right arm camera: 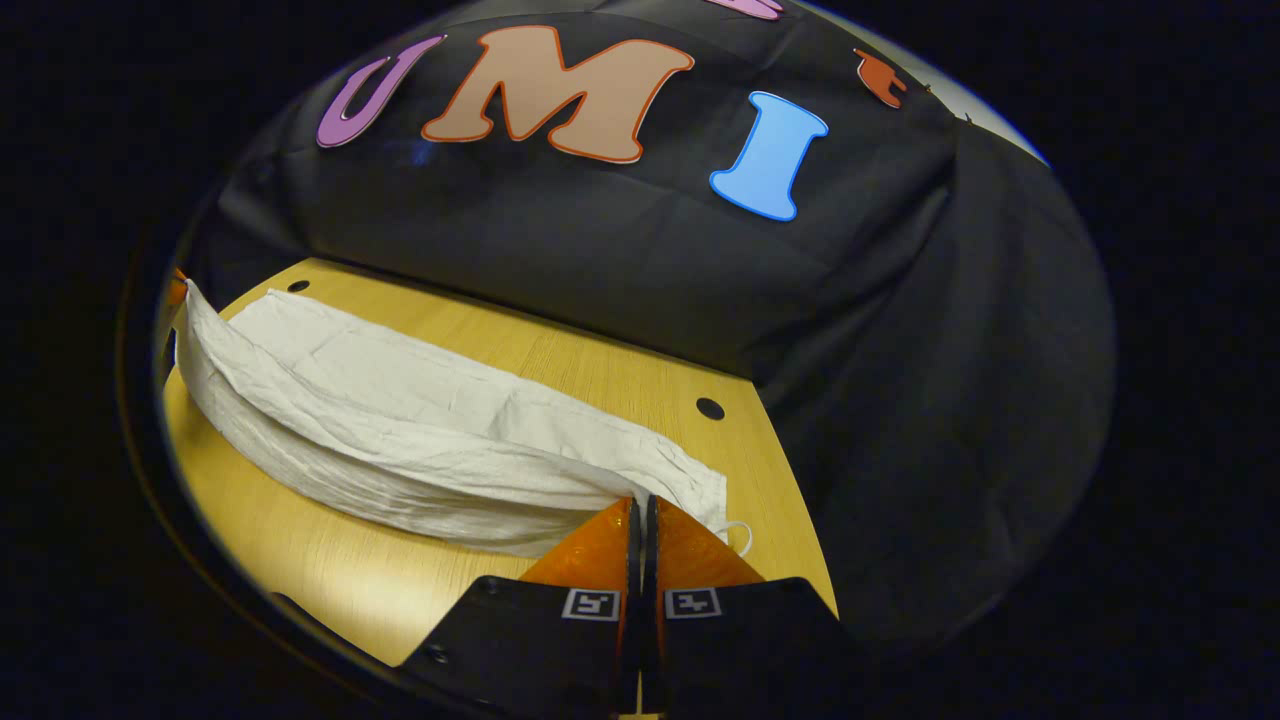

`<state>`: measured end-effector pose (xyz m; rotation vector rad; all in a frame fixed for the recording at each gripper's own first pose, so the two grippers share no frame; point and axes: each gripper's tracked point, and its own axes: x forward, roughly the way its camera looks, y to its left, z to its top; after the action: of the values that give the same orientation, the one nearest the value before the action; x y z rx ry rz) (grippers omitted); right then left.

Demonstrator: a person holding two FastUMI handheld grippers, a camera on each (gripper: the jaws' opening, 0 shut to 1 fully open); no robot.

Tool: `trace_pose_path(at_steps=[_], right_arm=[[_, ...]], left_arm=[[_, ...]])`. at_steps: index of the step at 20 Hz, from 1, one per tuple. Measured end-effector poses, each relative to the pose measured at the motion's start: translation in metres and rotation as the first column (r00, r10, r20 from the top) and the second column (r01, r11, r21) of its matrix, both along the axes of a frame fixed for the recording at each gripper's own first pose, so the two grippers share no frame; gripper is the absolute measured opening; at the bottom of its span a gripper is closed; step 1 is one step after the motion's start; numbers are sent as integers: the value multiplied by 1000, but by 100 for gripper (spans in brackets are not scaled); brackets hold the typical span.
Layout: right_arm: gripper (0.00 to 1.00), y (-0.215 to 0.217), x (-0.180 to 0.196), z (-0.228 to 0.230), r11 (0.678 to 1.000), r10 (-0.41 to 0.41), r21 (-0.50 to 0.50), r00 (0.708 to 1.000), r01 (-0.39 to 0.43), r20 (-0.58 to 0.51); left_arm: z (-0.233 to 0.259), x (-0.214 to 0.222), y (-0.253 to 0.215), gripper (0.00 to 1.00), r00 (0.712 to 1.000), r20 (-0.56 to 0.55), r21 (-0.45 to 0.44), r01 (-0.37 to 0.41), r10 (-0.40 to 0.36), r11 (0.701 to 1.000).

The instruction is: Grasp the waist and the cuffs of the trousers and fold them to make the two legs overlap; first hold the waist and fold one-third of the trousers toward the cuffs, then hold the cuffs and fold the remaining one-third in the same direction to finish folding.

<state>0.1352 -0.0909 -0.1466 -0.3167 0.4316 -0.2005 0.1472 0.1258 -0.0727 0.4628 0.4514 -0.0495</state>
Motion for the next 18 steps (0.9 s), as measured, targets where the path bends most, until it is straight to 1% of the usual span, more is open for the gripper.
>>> trace_pose_path(at_steps=[3, 6, 8, 10, 12, 14, 16, 17, 18], right_arm=[[2, -2, 52, 5, 999, 13, 50, 1000, -14, 23], [2, -3, 102, -6, 995, 38, 96, 999, -39, 16], [2, -2, 138, -22, 992, 55, 114, 998, -56, 8], [2, -1, 171, -49, 990, 62, 125, 998, -60, -9], [2, -1, 195, -77, 988, 60, 142, 998, -56, -21], [2, 0, 207, -102, 986, 60, 160, 998, -53, -36], [3, 3, 219, -112, 985, 72, 159, 997, -66, -32], [7, 4, 220, -114, 983, 83, 165, 996, -77, -28], [10, 11, 221, -113, 973, 113, 203, 993, -107, -20]], left_arm=[[12, 50, 0, 0, 997, 55, -50, -51, 54, 997], [8, 99, 0, 0, 992, 76, -86, -99, 106, 991], [1, 133, 2, 0, 986, 97, -69, -126, 132, 990], [-15, 168, 3, 0, 982, 111, -42, -150, 154, 988], [-33, 191, 1, 0, 977, 129, -36, -164, 168, 986], [-51, 207, 3, 0, 975, 136, -37, -172, 176, 984], [-58, 216, 2, 0, 971, 150, -46, -180, 185, 983], [-58, 219, 3, 0, 969, 160, -51, -185, 191, 981], [-58, 220, -2, 0, 969, 165, -76, -173, 183, 982]])
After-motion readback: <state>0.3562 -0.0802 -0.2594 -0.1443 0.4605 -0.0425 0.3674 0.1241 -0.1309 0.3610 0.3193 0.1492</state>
